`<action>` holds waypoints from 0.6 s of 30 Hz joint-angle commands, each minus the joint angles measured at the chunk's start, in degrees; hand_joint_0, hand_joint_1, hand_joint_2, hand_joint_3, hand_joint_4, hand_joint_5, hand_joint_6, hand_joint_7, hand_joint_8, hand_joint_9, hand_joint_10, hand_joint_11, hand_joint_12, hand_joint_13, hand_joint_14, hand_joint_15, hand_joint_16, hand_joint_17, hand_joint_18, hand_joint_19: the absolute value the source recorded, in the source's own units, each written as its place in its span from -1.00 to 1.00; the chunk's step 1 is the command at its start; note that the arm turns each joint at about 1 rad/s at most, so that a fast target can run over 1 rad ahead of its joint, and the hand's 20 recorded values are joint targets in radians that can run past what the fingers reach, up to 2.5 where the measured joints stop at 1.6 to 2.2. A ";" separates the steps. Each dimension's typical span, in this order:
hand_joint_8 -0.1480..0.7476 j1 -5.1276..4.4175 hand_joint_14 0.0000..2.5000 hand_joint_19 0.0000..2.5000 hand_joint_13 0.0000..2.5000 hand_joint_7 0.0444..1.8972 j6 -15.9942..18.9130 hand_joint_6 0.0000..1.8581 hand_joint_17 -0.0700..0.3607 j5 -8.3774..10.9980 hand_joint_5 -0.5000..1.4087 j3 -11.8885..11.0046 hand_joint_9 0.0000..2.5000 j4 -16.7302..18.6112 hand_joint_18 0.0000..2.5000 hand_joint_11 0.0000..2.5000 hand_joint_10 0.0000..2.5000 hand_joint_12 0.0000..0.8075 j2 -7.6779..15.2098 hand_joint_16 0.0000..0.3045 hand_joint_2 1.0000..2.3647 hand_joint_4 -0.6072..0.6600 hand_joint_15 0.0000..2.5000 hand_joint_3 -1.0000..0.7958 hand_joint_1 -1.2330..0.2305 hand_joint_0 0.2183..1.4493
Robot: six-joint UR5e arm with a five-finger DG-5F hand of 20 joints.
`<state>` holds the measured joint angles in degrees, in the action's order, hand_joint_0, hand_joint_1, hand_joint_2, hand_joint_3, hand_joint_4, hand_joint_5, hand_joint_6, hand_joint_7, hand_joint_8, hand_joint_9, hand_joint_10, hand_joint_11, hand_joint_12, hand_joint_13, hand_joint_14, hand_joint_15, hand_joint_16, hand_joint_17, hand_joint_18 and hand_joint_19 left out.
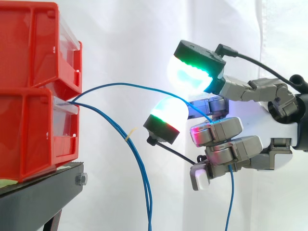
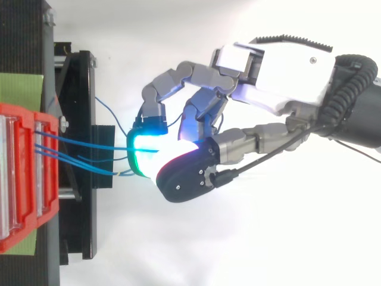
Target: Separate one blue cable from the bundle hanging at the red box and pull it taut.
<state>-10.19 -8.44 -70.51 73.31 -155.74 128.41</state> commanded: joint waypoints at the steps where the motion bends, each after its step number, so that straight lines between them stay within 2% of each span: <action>1: -0.07 0.00 -0.57 -0.36 0.03 0.09 0.00 -0.05 -0.18 0.03 -0.65 -0.01 -0.16 0.00 -0.34 0.20 -0.41 -0.21 0.00 -0.69 -1.00 0.14 0.20 -0.44 0.00 -0.44; 4: -0.09 0.00 -0.59 -0.35 0.03 0.10 0.17 -0.05 -0.19 0.11 -0.64 -0.01 -0.15 0.00 -0.35 0.22 -0.44 -0.24 0.00 -0.70 -0.99 0.11 0.21 -0.34 0.01 -0.37; 9: -0.09 0.00 -0.61 -0.36 0.04 0.17 0.26 -0.04 -0.19 0.11 -0.64 -0.01 -0.15 -0.09 -0.34 0.22 -0.44 -0.24 0.00 -0.69 -0.97 0.08 0.23 -0.12 -0.14 -0.38; 18: -0.10 0.00 -0.63 -0.36 0.05 0.17 0.00 -0.02 -0.19 0.03 -0.64 -0.01 -0.15 0.00 -0.34 0.22 -0.43 -0.23 0.00 -0.70 -0.96 -0.04 0.24 0.00 -0.20 -0.39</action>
<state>-10.20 -8.38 -70.47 73.31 -155.75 128.41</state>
